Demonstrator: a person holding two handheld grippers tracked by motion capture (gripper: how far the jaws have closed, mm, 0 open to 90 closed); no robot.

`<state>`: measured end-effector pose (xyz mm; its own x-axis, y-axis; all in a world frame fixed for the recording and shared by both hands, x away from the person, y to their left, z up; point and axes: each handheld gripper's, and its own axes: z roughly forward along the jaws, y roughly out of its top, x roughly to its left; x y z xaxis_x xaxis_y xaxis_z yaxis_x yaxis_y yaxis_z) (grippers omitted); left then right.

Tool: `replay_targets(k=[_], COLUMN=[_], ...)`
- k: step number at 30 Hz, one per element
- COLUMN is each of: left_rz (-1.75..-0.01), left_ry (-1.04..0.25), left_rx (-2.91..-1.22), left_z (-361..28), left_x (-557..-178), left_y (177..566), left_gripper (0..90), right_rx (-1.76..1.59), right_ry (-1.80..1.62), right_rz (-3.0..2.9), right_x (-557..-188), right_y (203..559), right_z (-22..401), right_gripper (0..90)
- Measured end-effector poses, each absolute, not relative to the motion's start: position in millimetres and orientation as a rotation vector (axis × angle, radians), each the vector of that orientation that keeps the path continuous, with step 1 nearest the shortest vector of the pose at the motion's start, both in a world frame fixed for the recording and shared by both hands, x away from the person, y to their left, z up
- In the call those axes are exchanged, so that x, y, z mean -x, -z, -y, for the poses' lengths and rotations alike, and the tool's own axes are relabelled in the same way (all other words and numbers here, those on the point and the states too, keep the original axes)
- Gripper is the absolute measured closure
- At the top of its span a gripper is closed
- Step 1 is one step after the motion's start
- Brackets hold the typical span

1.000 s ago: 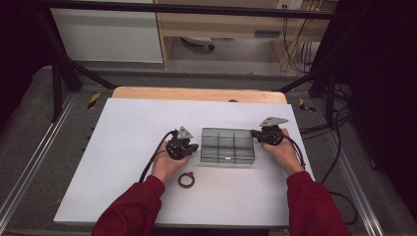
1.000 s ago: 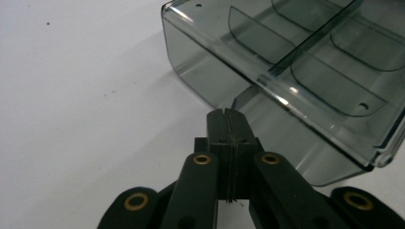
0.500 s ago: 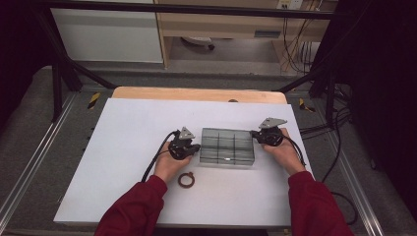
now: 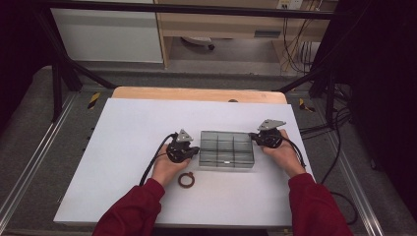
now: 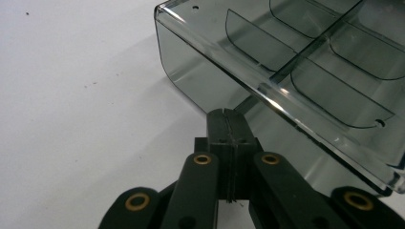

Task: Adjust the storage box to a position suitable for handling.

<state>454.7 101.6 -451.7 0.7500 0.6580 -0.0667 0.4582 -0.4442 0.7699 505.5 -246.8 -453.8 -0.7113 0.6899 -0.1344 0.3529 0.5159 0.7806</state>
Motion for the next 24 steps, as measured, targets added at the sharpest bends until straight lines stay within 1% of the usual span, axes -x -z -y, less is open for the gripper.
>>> replay_targets(k=[7,24], left_rz=[-0.816,-0.754], left_ry=[-0.311,-0.276], left_rx=[-2.142,-2.174], left_z=[-100,-102], left_x=[-449,-430], left_y=[453,451], left_gripper=[89.9,89.9], right_rx=[-0.869,-0.869], right_ry=[-1.071,-1.081], right_rz=[-2.333,-2.353], right_x=[-498,-477], right_y=[454,454], right_z=[249,251], right_gripper=[90.0,90.0])
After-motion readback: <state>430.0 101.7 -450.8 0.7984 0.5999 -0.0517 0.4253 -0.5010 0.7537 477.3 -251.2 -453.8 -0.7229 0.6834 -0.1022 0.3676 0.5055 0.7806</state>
